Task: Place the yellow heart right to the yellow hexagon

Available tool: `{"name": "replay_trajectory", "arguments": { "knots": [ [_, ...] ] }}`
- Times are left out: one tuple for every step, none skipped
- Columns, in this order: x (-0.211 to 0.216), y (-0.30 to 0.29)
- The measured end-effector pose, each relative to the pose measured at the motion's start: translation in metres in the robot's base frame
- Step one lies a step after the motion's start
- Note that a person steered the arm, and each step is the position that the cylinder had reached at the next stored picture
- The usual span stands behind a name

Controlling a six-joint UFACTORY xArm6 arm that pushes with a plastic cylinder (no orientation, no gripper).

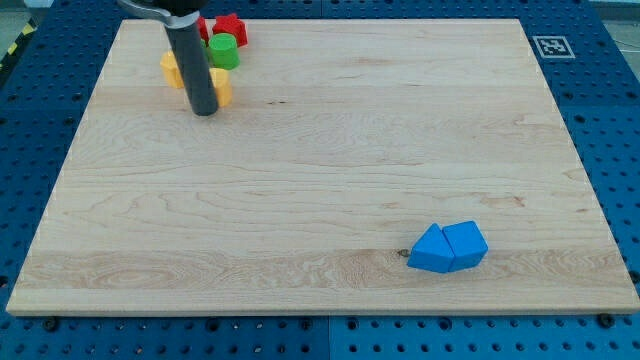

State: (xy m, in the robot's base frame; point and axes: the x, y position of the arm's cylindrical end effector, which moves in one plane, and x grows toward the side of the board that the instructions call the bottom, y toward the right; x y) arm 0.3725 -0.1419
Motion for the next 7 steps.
{"name": "replay_trajectory", "arguments": {
  "knots": [
    [-0.012, 0.003],
    [-0.03, 0.002],
    [-0.03, 0.002],
    [-0.039, 0.002],
    [-0.031, 0.002],
    [-0.01, 0.023],
    [-0.035, 0.055]
  ]
}}
